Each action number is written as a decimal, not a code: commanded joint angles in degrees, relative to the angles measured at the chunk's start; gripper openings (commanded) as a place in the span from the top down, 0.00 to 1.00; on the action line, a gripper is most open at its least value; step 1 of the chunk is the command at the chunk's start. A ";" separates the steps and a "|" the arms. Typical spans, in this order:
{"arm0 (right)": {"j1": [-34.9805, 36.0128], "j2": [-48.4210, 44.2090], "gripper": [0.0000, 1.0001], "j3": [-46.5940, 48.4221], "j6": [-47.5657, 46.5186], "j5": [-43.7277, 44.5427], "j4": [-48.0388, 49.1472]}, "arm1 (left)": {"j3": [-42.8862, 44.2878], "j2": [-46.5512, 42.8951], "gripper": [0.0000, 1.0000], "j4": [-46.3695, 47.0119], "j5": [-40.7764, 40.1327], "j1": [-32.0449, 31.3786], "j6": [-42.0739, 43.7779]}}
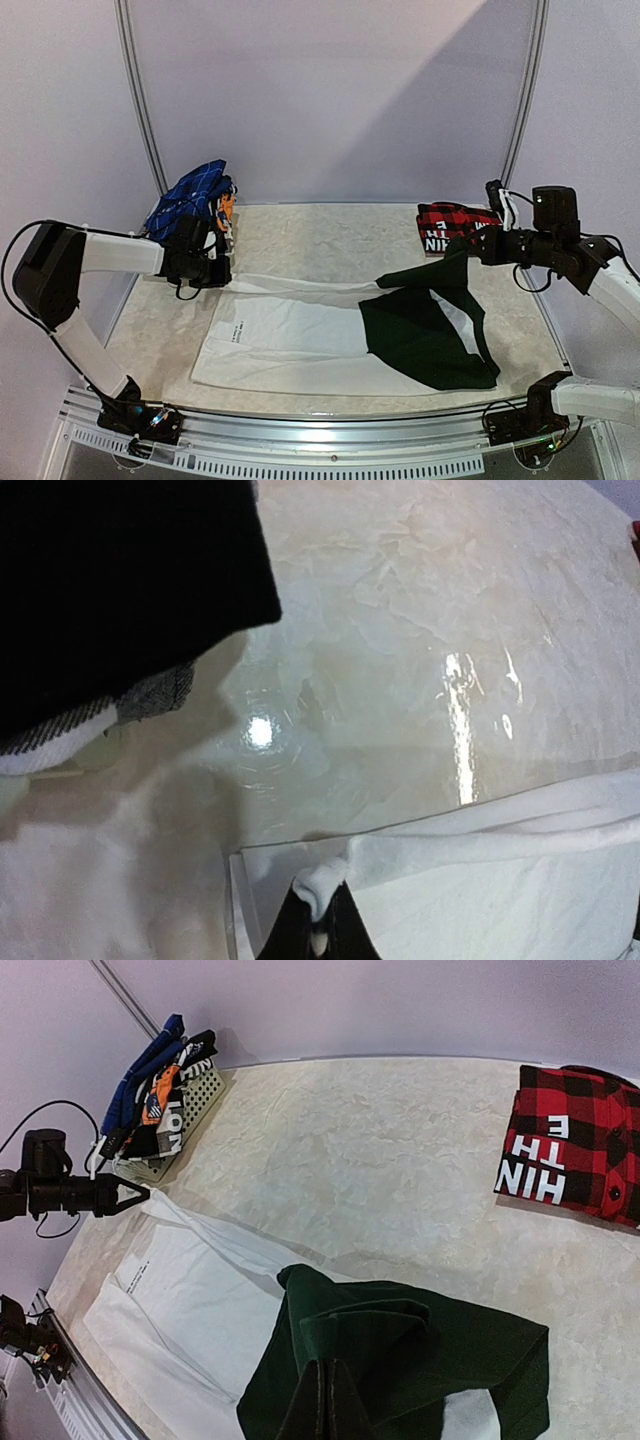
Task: Fold and stack the mixed laundry pile
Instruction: Fold the 1/3-folded T-shirt at the center of the board.
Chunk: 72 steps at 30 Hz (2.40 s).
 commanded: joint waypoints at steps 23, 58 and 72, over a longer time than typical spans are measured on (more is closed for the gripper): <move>0.52 -6.73 1.00 -11.96 9.90 3.44 -5.49 | -7.96 -7.07 1.00 3.07 -1.91 -4.49 -1.32; 0.96 -19.98 1.00 -15.55 21.33 11.82 -14.49 | -15.42 -13.12 0.97 6.32 -8.50 -5.66 -3.90; 1.50 -24.13 1.00 -19.03 24.67 9.18 -16.29 | -19.08 -13.30 0.90 6.40 -7.61 -5.98 -5.69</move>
